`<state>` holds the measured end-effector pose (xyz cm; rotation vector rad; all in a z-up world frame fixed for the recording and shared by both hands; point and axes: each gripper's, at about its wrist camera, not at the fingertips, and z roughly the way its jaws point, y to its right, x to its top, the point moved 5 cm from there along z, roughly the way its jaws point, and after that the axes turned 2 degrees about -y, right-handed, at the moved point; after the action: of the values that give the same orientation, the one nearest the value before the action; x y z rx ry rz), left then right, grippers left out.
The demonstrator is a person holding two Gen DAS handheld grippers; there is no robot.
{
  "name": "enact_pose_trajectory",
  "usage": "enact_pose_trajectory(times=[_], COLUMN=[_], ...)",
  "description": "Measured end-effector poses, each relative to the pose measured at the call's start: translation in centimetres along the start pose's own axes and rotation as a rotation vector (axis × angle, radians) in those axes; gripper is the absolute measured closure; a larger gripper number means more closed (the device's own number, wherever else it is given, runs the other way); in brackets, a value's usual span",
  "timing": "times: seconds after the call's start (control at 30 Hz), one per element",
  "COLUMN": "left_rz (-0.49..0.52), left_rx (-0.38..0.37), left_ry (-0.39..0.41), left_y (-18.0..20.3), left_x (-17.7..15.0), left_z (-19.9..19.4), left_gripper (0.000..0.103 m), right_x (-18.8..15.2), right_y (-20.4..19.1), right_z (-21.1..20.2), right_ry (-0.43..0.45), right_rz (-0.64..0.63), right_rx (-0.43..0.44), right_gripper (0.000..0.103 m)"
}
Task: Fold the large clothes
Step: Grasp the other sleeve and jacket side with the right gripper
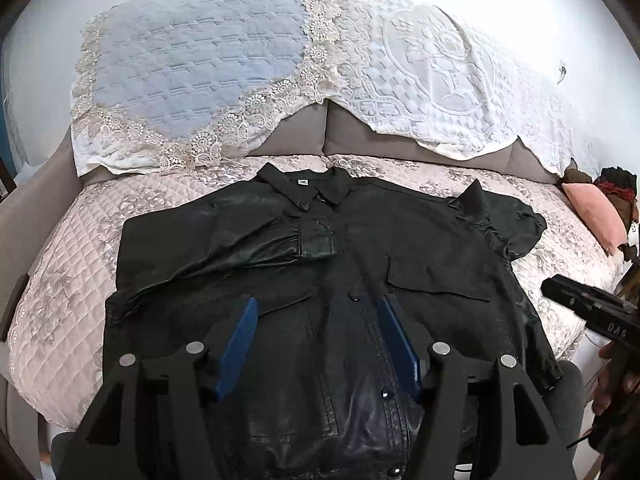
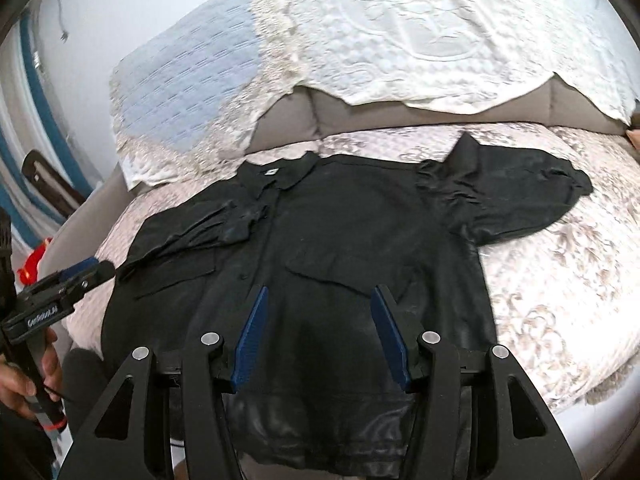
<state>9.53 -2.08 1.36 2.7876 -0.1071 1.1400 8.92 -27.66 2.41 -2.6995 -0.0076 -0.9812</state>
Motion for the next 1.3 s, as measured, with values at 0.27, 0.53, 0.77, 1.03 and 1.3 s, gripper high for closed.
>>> enact_pose_trajectory(times=[0.27,0.53,0.77,1.03,1.3], left_rz=[0.029,0.019,0.001,-0.019,-0.043], left_rx=[0.024,0.021,0.012,0.028,0.044], left_ry=[-0.059,-0.145,-0.160,-0.184,-0.201], left_y=[1.0,0.7,1.1,1.0,0.2], left_x=[-0.2,-0.7,0.1,0.7,0.4], left_z=[4.2,9.3,11.7,13.6,13.9], left_gripper=[0.036,0.036,0.036,0.036,0.036], right_x=[0.9,2.5,4.4,6.1,8.4], right_y=[6.0,15.4,24.7,35.1,39.2], right_z=[1.4,5.3,8.3,10.6,12.2], right_ry=[0.006,-0.018,0.002,0.053,0.055], right_rz=[0.109,0.258,0.427,0.651,0.687], right_rx=[-0.051,-0.131,-0.192,-0.253,-0.293], right_gripper=[0.037,0.037,0.037,0.037,0.102])
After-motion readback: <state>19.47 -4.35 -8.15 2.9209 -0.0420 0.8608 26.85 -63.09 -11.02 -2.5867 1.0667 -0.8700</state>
